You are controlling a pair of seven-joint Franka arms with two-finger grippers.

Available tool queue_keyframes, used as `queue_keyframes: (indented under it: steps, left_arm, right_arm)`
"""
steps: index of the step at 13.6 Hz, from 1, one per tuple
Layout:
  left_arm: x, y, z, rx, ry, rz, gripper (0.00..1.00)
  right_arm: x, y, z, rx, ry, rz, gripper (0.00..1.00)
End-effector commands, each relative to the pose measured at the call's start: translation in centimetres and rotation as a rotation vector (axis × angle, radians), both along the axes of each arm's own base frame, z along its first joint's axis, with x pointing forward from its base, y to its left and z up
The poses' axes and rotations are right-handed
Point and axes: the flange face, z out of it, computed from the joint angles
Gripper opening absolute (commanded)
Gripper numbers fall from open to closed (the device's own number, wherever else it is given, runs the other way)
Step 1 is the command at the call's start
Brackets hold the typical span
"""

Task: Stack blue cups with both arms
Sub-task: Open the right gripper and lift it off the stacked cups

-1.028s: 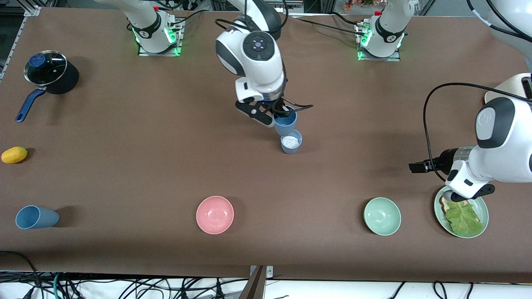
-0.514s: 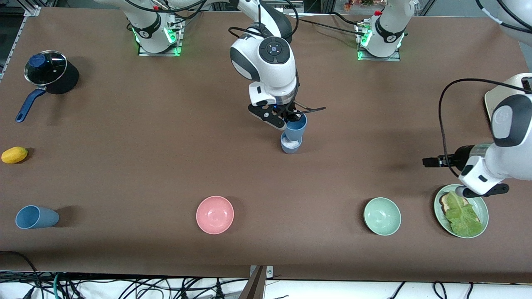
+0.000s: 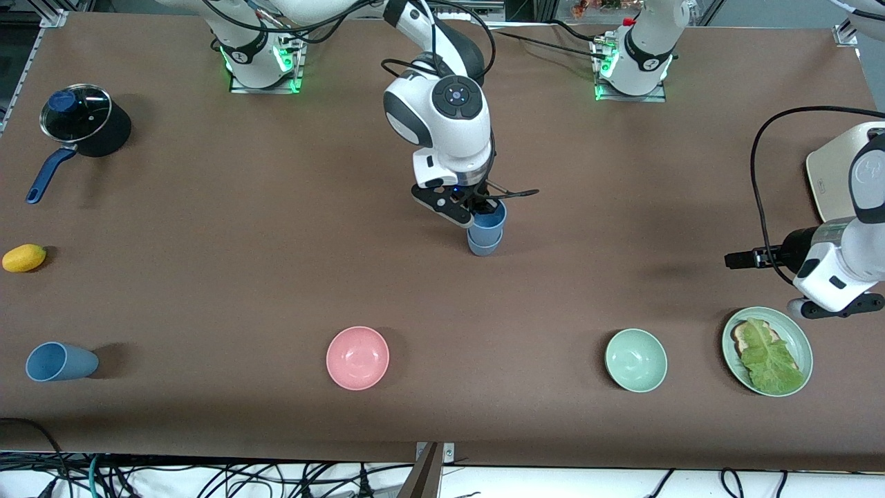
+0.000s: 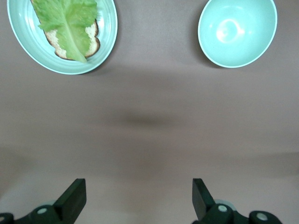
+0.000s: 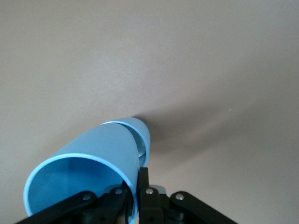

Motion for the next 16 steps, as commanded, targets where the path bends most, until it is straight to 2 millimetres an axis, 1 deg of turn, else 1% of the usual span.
queue_keyframes:
  steps: [1, 3, 4, 5, 6, 7, 8, 9, 10, 11, 12, 13, 15, 16]
  left_arm:
    - [-1.9, 1.0, 2.5, 0.011, 0.017, -0.042, 1.00]
    - [-2.3, 0.9, 3.8, 0.021, 0.000, -0.050, 1.00]
    - [-2.8, 0.7, 5.0, 0.023, -0.017, -0.061, 1.00]
    - [-3.6, 0.6, 5.8, 0.038, -0.041, -0.062, 1.00]
    - [-4.4, -0.3, 6.8, 0.048, -0.087, -0.070, 1.00]
    - [-5.3, -1.4, 7.3, 0.035, -0.130, -0.089, 1.00]
    - [-5.8, -2.3, 8.0, 0.018, -0.169, -0.136, 1.00]
    - [-6.2, -2.9, 8.7, -0.002, -0.188, -0.165, 1.00]
    - [-6.4, -2.1, 9.4, 0.001, -0.199, -0.153, 1.00]
    - [-6.8, -2.1, 10.6, 0.010, -0.218, -0.145, 1.00]
    - [-7.1, -2.0, 10.6, 0.008, -0.210, -0.150, 1.00]
    - [-7.1, -2.0, 10.5, 0.007, -0.204, -0.151, 1.00]
    - [-7.2, -2.5, 10.5, 0.007, -0.193, -0.156, 1.00]
    - [-7.3, -2.4, 10.4, 0.005, -0.189, -0.161, 1.00]
  right_arm:
    - [0.2, 0.5, 0.1, -0.012, -0.021, 0.009, 0.00]
    - [0.4, 0.4, 0.2, -0.011, -0.024, 0.009, 0.00]
    - [0.5, 0.3, 0.3, -0.011, -0.024, 0.007, 0.10]
    - [0.6, 0.2, 0.7, -0.008, -0.027, 0.004, 0.39]
    - [0.7, 0.0, 1.0, -0.010, -0.027, 0.001, 0.71]
    - [0.8, -0.3, 1.2, -0.017, -0.024, 0.001, 0.77]
    - [1.8, -1.5, 2.0, -0.035, -0.022, -0.010, 0.85]
    - [2.4, -2.7, 3.5, -0.052, -0.018, 0.009, 0.86]
    - [3.8, -5.0, 4.6, -0.077, 0.003, 0.046, 0.92]
    - [5.2, -7.6, 7.0, -0.091, 0.015, 0.089, 0.99]
    - [7.0, -11.2, 9.7, -0.094, 0.031, 0.126, 0.99]
    - [8.4, -14.5, 11.4, -0.077, 0.062, 0.178, 0.99]
    - [10.4, -20.2, 14.8, -0.057, 0.081, 0.285, 1.00]
    - [11.3, -23.7, 15.9, -0.077, 0.103, 0.309, 1.00]
